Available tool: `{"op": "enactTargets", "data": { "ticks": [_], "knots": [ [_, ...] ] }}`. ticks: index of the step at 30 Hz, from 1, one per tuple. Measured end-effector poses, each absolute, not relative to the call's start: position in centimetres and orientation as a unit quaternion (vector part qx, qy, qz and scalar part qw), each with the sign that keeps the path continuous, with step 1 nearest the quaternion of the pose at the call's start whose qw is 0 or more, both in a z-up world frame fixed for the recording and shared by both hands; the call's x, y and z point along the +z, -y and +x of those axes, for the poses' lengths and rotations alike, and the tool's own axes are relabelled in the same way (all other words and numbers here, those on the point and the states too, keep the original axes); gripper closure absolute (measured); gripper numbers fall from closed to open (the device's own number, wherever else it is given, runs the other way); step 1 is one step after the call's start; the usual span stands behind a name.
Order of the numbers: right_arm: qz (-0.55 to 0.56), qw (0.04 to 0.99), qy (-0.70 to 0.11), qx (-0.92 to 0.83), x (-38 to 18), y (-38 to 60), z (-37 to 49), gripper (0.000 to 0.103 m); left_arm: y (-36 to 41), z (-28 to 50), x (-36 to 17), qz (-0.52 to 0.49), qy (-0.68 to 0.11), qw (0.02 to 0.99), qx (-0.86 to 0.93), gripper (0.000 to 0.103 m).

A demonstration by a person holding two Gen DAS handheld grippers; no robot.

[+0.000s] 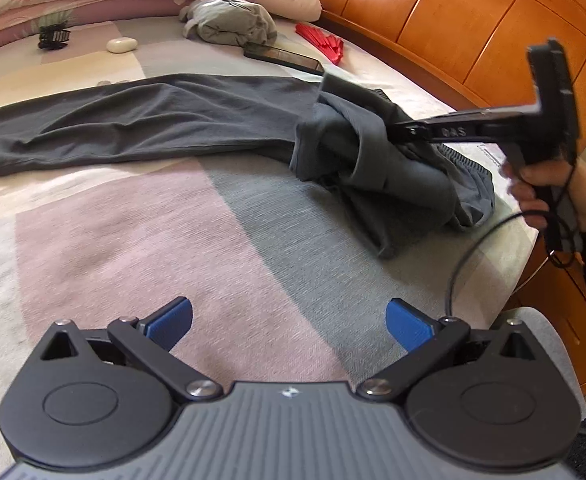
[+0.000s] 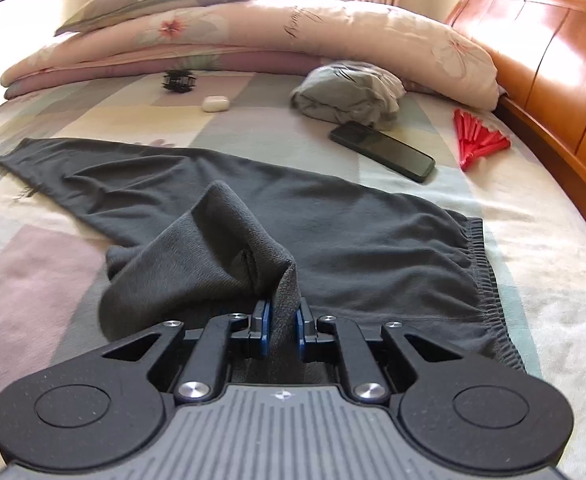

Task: Fold clothes
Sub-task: 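Lift the grasped fabric with the right gripper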

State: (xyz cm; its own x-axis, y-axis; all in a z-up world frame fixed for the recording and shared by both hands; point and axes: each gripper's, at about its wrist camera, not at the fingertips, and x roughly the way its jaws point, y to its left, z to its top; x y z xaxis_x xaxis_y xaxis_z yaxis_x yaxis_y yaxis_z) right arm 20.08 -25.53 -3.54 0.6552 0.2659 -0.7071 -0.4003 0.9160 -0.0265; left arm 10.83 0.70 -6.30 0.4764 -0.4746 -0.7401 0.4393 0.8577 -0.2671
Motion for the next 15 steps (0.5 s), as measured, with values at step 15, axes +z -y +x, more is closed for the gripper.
{"op": "enactTargets", "data": {
  "ticks": [15],
  "knots": [
    [-0.029,0.9,-0.401,0.17,-5.9,29.5,23.3,0.066,3.5,13.5,-7.4,-0.01,-0.448,0.844,-0.295,0.001]
  ]
}}
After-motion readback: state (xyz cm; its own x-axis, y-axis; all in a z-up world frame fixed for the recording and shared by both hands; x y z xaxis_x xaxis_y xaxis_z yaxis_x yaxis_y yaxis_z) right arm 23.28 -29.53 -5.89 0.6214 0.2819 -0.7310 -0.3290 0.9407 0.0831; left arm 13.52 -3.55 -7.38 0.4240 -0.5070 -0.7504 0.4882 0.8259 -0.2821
